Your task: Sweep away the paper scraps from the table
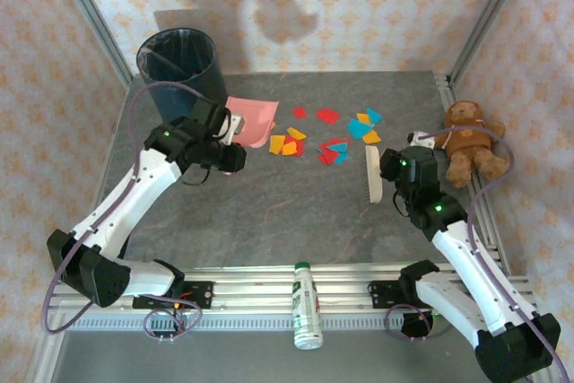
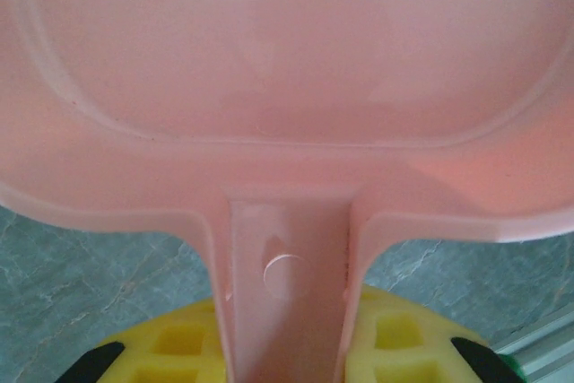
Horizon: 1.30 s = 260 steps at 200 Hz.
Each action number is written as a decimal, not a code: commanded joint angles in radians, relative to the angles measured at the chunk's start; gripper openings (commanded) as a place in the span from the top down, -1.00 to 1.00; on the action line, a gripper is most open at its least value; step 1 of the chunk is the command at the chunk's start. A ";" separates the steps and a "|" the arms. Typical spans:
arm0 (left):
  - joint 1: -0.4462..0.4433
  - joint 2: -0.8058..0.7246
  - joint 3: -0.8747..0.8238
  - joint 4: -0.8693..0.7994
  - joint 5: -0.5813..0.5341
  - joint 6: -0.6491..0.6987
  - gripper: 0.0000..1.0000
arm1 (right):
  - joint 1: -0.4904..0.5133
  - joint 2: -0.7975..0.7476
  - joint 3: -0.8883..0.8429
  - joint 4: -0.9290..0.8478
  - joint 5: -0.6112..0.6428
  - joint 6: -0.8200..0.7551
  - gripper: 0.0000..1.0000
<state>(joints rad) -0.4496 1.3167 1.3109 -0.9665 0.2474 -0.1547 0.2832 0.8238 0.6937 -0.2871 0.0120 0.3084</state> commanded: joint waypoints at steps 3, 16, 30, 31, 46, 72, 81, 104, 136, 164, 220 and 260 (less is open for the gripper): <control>-0.029 -0.033 -0.025 -0.021 -0.095 0.034 1.00 | -0.044 0.046 0.030 0.117 -0.113 0.041 1.00; -0.039 -0.033 -0.042 -0.019 -0.104 0.037 1.00 | -0.066 0.088 0.043 0.160 -0.168 0.056 1.00; -0.048 -0.037 -0.064 -0.008 -0.106 0.037 1.00 | -0.090 0.143 0.064 0.209 -0.225 0.078 1.00; -0.049 -0.037 -0.065 -0.006 -0.106 0.037 1.00 | -0.091 0.149 0.066 0.213 -0.229 0.080 1.00; -0.059 -0.040 -0.081 0.006 -0.106 0.035 1.00 | -0.112 0.212 0.093 0.265 -0.279 0.106 1.00; -0.079 -0.032 -0.091 0.010 -0.110 0.030 1.00 | -0.143 0.327 0.144 0.352 -0.344 0.152 1.00; -0.086 -0.029 -0.093 0.013 -0.112 0.028 1.00 | -0.152 0.367 0.165 0.373 -0.361 0.172 1.00; -0.095 -0.026 -0.100 0.016 -0.114 0.024 1.00 | -0.174 0.479 0.198 0.444 -0.396 0.234 1.00; -0.103 -0.022 -0.114 0.016 -0.117 0.023 1.00 | -0.177 0.606 0.260 0.481 -0.428 0.270 1.00; -0.107 -0.026 -0.115 0.008 -0.119 0.026 1.00 | -0.178 0.701 0.296 0.499 -0.452 0.299 1.00; -0.110 -0.025 -0.126 -0.001 -0.117 0.027 1.00 | -0.179 0.747 0.287 0.415 -0.360 0.297 1.00; -0.126 -0.005 -0.108 -0.028 -0.112 0.046 1.00 | -0.179 0.690 0.262 0.296 -0.294 0.257 1.00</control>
<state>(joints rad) -0.5560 1.3022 1.1954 -0.9661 0.1555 -0.1310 0.1074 1.5791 0.9539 0.0853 -0.3500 0.5903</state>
